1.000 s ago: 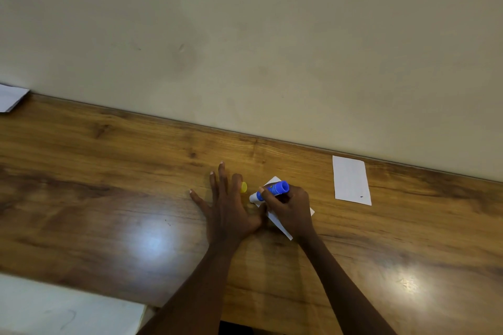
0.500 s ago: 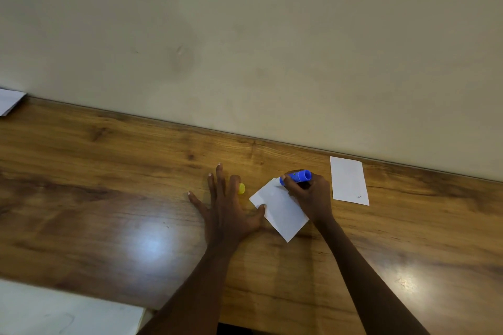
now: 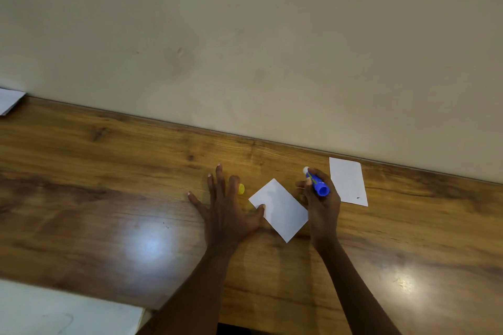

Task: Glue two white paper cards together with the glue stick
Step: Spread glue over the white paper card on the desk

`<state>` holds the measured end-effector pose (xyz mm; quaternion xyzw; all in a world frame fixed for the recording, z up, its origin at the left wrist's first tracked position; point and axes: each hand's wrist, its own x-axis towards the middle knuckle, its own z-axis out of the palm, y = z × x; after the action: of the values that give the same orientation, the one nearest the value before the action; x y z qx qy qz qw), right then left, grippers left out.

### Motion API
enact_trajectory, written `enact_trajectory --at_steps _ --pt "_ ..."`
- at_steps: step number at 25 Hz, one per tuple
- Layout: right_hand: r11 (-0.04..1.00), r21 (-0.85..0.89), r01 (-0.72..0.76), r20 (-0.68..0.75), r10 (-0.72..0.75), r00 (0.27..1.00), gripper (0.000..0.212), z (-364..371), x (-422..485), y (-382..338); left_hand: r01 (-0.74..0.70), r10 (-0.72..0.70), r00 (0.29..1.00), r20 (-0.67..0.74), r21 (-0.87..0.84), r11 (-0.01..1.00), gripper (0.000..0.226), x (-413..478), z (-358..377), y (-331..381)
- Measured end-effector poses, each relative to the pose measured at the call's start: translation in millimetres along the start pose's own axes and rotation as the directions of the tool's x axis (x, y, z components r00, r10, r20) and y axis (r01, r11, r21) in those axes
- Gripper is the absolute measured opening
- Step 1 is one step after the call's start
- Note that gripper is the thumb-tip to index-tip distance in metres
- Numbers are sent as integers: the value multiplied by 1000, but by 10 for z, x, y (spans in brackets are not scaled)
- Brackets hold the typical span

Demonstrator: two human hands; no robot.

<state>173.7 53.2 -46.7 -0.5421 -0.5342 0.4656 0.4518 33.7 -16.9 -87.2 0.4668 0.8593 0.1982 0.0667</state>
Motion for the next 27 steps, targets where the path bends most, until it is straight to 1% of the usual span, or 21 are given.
enact_trajectory --at_steps 1,2,3,4,5,6,11,14,16,18,19,22,23,27 --pt "990 -122 66 -24 -70 997 27 -25 -77 6 -3 3 1000 -2 6 1000 76 -4 4 -3" --pt "953 -278 118 -9 -126 992 30 -53 -153 22 -5 6 1000 -6 11 1000 77 -4 9 -6" --pt "887 -441 135 33 -134 990 34 -76 -227 48 -7 7 1000 -10 14 1000 78 -4 15 -10" --pt "807 -578 123 76 -97 992 37 -100 -285 83 -6 6 1000 -11 16 1000 78 -1 17 -8" --pt "742 -663 101 100 -47 994 39 -117 -333 122 -5 5 1000 -9 18 1000 79 2 16 -7" --pt "714 -695 83 109 -9 994 41 -128 -370 150 -3 3 1000 -4 19 1000 79 5 16 -3" --pt "784 -621 22 98 50 994 49 -93 -290 103 -2 2 1000 -6 13 1000 77 4 13 0" --pt "869 -494 -40 39 69 997 49 -101 -209 64 -4 4 1000 -8 12 1000 76 1 6 1" --pt "904 -422 -66 -5 71 997 47 -121 -182 51 -5 5 1000 -11 6 1000 76 3 5 0" --pt "905 -418 -82 -23 79 997 45 -133 -157 43 -8 8 1000 -14 4 1000 75 0 6 -1" --pt "890 -447 -84 -20 83 996 44 -130 -152 41 -9 10 1000 -16 4 1000 75 -3 9 -3" --pt "801 -598 -21 6 31 999 42 -74 -180 71 -5 5 1000 -12 11 1000 75 2 13 -10" --pt "790 -612 -4 12 15 1000 42 -57 -201 87 -5 5 1000 -8 18 1000 76 4 13 -9" --pt "838 -544 -29 -57 -2 998 43 -57 -195 111 -9 9 1000 -23 -2 1000 75 2 11 -5"
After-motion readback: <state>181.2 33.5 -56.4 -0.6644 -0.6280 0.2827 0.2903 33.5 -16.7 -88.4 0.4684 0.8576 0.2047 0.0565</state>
